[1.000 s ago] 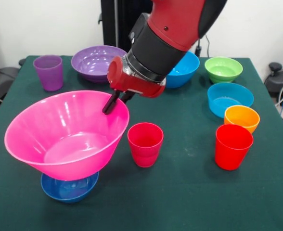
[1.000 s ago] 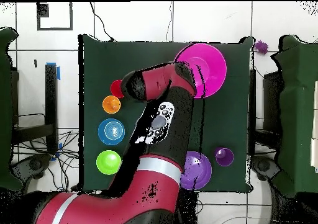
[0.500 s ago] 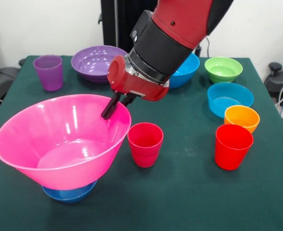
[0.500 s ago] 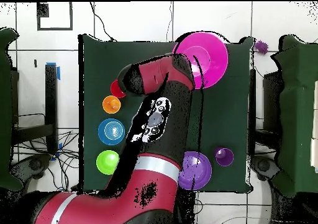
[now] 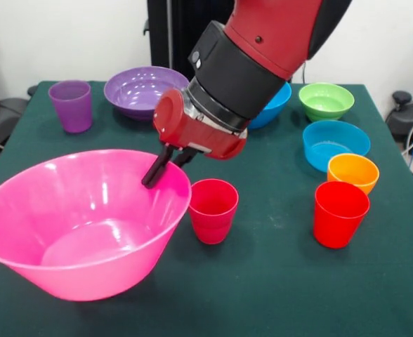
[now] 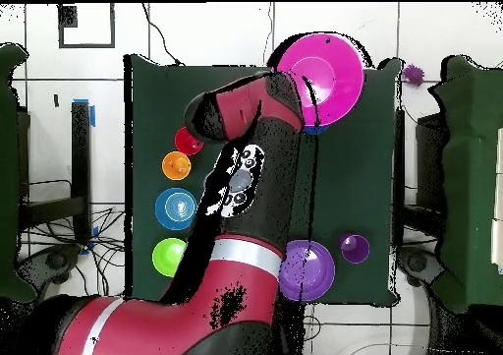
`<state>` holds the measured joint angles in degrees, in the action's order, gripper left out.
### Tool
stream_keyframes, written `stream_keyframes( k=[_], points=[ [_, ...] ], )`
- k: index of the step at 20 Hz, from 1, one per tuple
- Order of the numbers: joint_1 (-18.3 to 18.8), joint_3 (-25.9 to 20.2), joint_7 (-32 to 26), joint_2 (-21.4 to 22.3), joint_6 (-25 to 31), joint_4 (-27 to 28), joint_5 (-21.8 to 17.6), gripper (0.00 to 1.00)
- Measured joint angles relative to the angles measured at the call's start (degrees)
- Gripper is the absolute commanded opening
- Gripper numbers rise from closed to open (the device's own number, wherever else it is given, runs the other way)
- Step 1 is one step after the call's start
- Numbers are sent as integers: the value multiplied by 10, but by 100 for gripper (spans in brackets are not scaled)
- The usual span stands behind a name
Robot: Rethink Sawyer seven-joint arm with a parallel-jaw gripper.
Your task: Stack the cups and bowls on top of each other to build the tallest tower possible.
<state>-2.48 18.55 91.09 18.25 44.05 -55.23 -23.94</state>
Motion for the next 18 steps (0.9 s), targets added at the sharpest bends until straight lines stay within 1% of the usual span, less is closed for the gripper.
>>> stream_keyframes(
  k=[9,13,18],
  points=[
    [-1,0,0,-36,3,19,-5,0],
    [-4,0,0,-46,14,19,-5,0],
    [-12,1,0,-57,44,19,-10,0]
  ],
)
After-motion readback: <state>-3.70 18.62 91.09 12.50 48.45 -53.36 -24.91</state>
